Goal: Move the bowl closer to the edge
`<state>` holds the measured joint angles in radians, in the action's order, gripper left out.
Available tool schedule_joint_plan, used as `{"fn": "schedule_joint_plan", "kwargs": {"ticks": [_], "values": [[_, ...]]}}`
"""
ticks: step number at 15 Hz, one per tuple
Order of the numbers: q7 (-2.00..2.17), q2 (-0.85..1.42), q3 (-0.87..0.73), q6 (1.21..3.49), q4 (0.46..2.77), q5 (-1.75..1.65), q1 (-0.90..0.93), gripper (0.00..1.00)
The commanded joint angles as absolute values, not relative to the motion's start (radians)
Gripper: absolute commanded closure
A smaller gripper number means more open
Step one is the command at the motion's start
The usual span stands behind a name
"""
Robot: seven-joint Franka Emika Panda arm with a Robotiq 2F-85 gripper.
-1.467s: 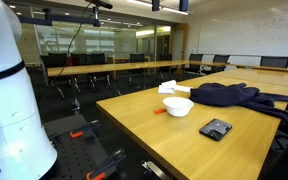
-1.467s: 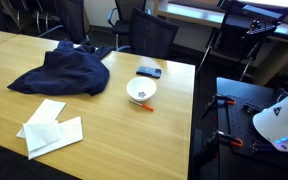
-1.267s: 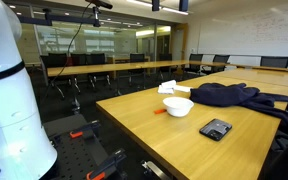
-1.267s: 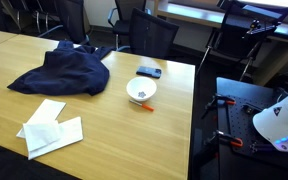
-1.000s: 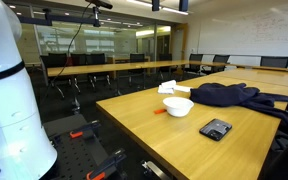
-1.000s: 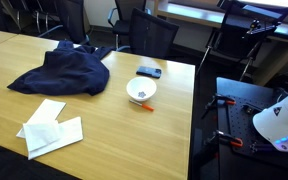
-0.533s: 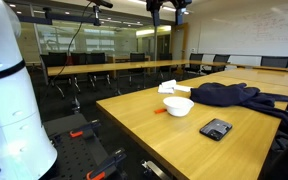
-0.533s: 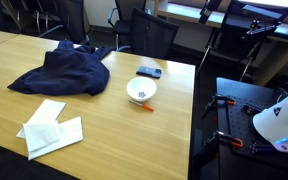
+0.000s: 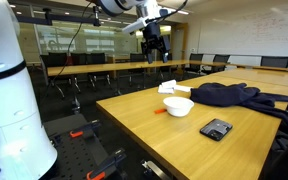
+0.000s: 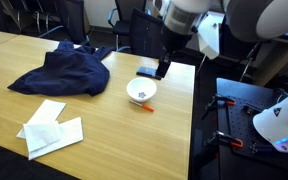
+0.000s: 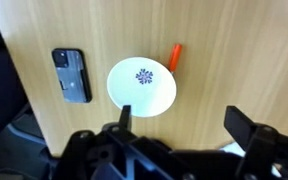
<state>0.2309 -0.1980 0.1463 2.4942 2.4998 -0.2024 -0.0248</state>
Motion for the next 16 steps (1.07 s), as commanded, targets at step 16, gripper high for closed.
{"fn": "schedule_joint_plan", "kwargs": {"ticks": [16], "values": [[0.549,0.547,-0.104,2.380,1.997,-0.613,0.255,0.02]]}}
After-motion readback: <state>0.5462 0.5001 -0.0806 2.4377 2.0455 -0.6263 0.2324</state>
